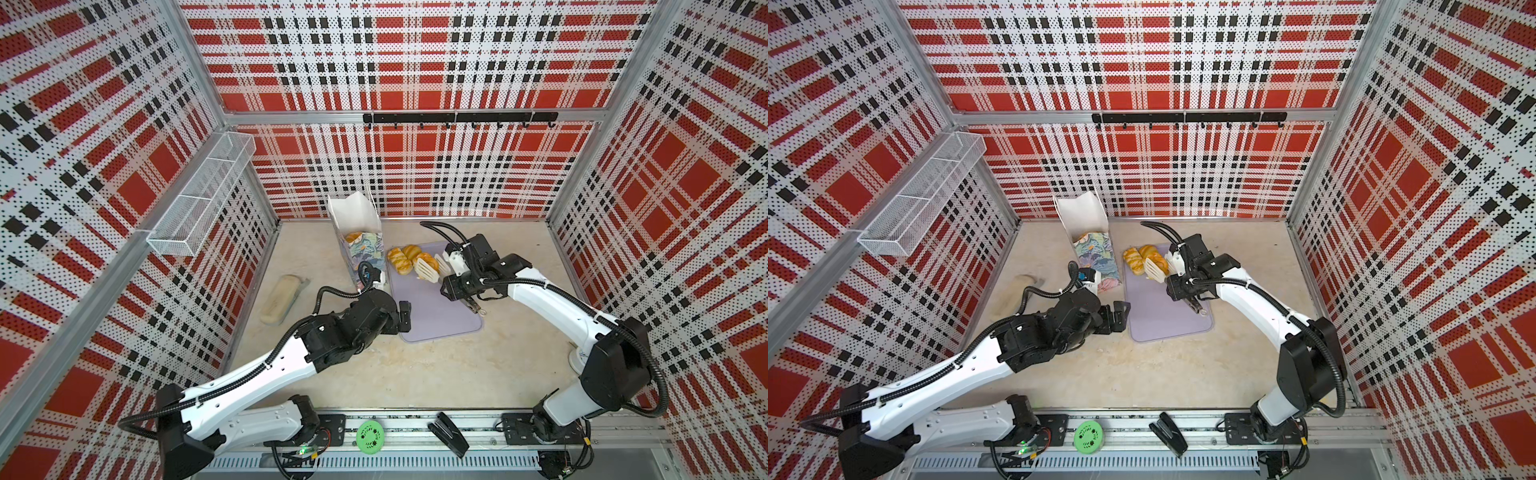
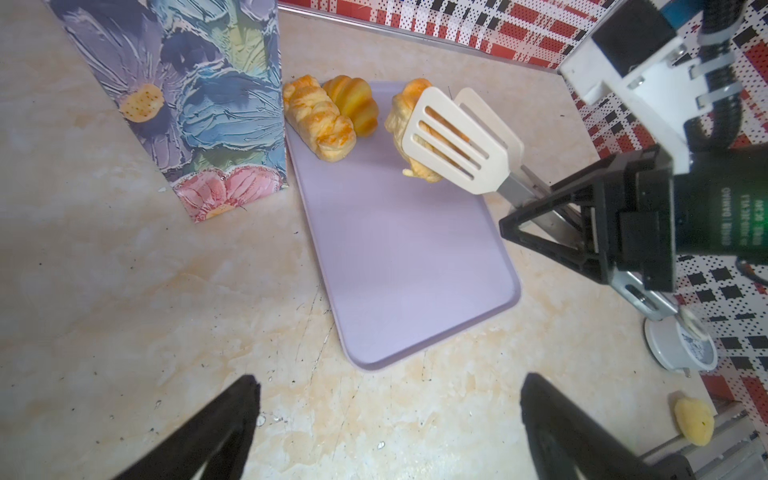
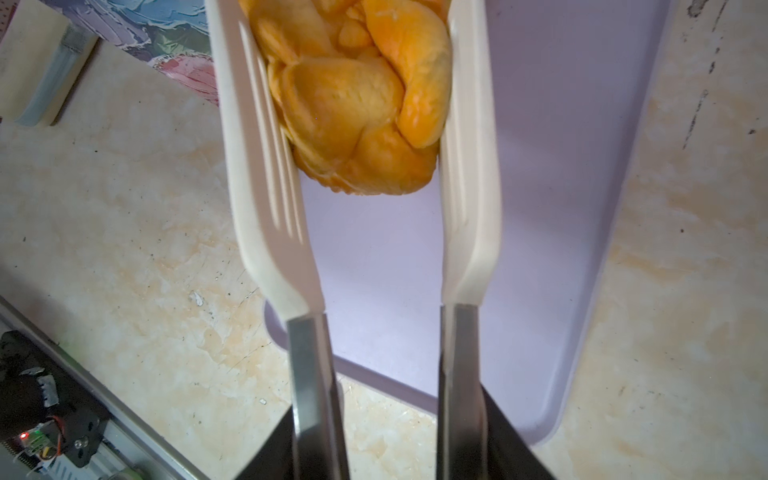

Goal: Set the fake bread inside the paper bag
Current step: 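Lift the braided bun and carry it above the floral bag with the right gripper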

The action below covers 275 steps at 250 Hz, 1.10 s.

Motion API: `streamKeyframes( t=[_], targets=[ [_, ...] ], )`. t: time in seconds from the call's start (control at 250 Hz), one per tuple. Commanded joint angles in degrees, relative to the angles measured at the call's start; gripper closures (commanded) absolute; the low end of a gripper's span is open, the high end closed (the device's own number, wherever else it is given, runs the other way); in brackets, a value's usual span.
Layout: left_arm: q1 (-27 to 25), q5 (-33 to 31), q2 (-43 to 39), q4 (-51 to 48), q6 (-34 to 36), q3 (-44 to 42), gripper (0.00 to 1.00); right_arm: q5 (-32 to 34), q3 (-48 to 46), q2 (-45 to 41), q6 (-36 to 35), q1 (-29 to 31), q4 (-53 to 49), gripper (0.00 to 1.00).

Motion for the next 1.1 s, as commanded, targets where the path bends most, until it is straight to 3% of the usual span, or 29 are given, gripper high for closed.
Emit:
streamKeyframes(
  t=[0.0, 0.596, 1.096],
  targets=[
    [0.94, -2.0, -2.02, -2.12, 1.11, 2.18, 0.01, -1.04, 2.58, -1.91, 0.99, 1.0, 3.86, 0.5],
    [6.15, 0.09, -9.53, -9.1, 5.78, 5.93, 0.0, -3.45, 9.08, -1.85, 3.65, 4.43, 5.39, 0.51],
    [7.32, -2.95, -11.29, -10.79, 8.21, 8.51, 0.0, -4.3, 16.59, -1.28, 4.8, 7.43, 8.38, 0.52]
  ],
)
